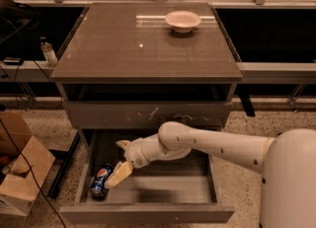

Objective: Pick pepsi can from middle drawer and place on counter

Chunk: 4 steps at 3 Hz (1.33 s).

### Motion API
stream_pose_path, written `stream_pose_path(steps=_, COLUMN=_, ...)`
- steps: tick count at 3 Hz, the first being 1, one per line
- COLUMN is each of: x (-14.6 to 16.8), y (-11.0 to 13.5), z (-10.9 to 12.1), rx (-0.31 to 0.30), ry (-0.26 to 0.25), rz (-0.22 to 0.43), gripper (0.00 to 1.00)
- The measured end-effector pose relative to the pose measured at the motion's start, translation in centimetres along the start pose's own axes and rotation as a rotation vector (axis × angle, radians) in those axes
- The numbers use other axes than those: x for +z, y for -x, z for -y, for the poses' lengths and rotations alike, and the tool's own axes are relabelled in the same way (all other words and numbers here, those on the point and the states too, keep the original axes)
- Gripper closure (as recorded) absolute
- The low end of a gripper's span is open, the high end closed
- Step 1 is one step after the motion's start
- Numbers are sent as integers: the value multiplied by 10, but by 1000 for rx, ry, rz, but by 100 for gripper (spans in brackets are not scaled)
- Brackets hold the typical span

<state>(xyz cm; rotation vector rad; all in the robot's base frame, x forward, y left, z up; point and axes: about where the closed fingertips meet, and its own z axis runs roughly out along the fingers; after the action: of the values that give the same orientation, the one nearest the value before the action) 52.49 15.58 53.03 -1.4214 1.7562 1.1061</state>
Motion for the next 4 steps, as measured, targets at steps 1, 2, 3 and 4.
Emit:
stream_pose_path(steps=1, x=36, y=-8, z=10, rx=-22, ry=-1, rz=13, gripper=0)
stream_pose_path(steps=2, x=74, y=-25, z=23, rx=-6, ry=0, rz=38, gripper=0)
stream_pose_path(steps=3, x=98, y=-51, z=37, rx=45, ry=-34, rz=59, gripper=0)
stream_pose_path(steps=4, x=114, y=-75, z=51, rx=96, ry=-72, rz=74, gripper=0)
